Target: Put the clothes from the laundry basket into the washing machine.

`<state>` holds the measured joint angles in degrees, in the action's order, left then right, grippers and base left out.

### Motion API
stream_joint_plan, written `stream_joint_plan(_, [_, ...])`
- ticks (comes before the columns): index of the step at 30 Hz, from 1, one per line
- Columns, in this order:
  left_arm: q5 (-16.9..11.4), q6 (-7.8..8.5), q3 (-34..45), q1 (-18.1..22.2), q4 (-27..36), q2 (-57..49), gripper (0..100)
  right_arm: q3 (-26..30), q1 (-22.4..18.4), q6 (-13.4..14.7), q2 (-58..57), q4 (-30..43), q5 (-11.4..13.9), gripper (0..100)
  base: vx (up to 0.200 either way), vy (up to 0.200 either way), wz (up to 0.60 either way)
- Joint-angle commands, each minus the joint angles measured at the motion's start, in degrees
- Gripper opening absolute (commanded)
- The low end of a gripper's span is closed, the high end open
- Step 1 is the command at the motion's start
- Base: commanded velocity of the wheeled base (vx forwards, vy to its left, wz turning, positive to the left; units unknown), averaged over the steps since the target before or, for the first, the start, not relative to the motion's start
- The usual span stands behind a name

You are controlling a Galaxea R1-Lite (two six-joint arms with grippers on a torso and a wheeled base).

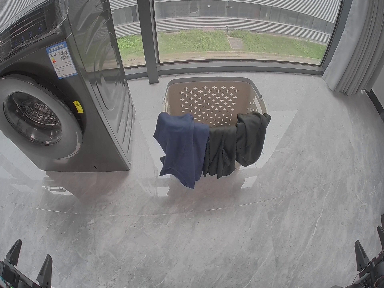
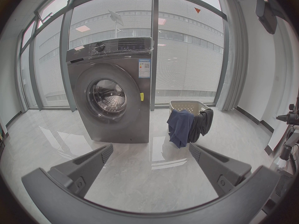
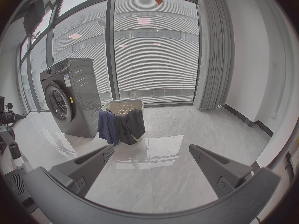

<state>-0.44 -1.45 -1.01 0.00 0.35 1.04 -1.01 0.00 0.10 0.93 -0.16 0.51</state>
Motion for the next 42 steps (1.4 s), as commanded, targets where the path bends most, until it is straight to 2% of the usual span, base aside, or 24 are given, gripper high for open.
stream_joint_plan(1, [0.0,-0.04,0.8,0.0,0.0,-0.6,100,1.0,0.0,0.0,-0.9,0.0,0.0,100,0.0,0.0,0.0])
stream_joint_plan(8, [0.0,-0.13,0.8,0.0,0.0,-0.6,100,1.0,0.0,0.0,-0.9,0.0,0.0,100,0.0,0.0,0.0])
stream_joint_plan(32, [0.0,-0.13,0.8,0.0,0.0,-0.6,100,1.0,0.0,-0.1,-0.9,0.0,0.0,100,0.2,0.0,0.0])
stream_joint_plan(42, [0.1,-0.13,0.8,0.0,0.0,-0.6,100,1.0,0.0,-0.1,-0.9,0.0,0.0,100,0.0,-0.02,0.0])
